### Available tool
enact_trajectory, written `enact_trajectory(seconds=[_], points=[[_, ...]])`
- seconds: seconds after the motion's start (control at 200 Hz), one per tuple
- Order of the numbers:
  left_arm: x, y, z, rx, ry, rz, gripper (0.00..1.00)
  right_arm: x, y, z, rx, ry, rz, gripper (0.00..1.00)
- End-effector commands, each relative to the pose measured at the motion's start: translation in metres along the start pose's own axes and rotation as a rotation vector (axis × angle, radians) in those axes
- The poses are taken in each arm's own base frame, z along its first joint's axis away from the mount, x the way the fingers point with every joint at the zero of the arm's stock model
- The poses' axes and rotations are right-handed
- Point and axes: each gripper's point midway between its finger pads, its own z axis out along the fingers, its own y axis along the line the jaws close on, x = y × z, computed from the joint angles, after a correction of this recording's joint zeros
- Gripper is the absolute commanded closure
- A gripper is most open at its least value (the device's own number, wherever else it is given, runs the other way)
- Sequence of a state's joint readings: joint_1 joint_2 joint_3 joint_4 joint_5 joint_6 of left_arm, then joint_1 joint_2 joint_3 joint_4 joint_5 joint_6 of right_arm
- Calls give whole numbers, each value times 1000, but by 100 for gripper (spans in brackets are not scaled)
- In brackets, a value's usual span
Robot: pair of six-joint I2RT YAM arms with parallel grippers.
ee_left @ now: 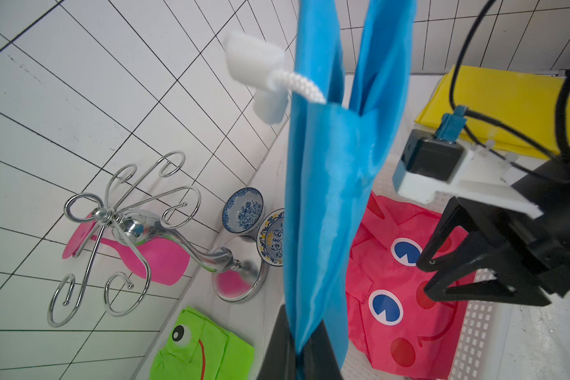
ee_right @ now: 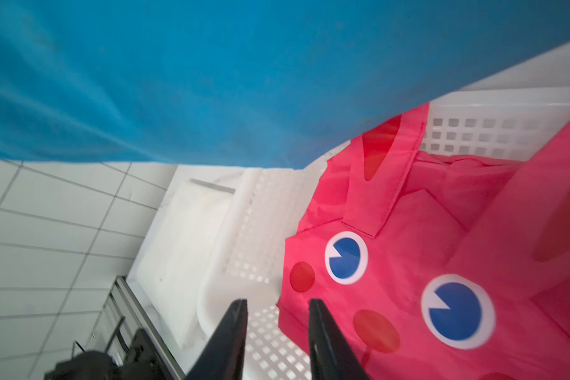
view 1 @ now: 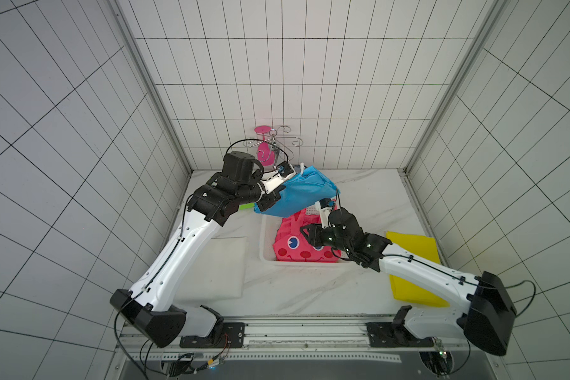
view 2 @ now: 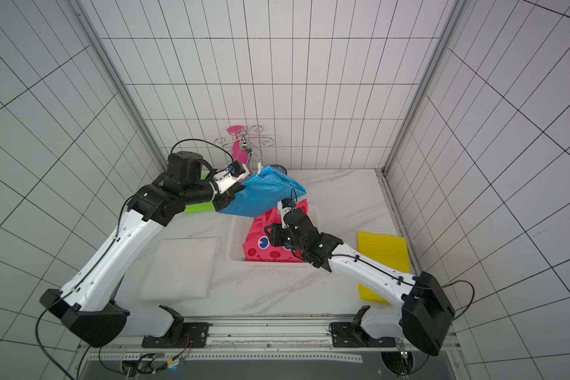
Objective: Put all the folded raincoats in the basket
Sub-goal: Place the raincoat in the basket.
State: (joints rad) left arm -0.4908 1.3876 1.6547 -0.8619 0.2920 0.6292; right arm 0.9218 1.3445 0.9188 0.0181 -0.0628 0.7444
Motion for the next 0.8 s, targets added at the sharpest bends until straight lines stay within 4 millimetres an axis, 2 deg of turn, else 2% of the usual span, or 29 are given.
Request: enact_trajectory(seconds=[0.0, 0.11, 0.155, 0.24, 0.395, 0.58, 0.685, 0.795], points=[[-18, 15, 1, -68, -55, 66, 100, -50, 6, 12, -81, -208, 302, 71], [-13, 16, 7, -75, -49, 81, 100, -72, -22, 28, -96, -340, 533, 88], [-11, 15, 10, -75, -46, 92, 100, -82, -24, 34, -128, -374, 580, 91], [-3, 9, 17, -48, -33, 136, 100, -99, -24, 46, -189, -407, 640, 91], [7, -3, 29, 2, -19, 192, 100, -119, -16, 65, -287, -430, 717, 91], [23, -24, 43, 59, 15, 280, 100, -132, -28, 79, -361, -427, 825, 91], [41, -42, 61, 75, 64, 371, 100, -133, -41, 84, -369, -408, 877, 90], [60, -52, 78, 38, 137, 414, 100, -127, -55, 83, -354, -367, 915, 90]])
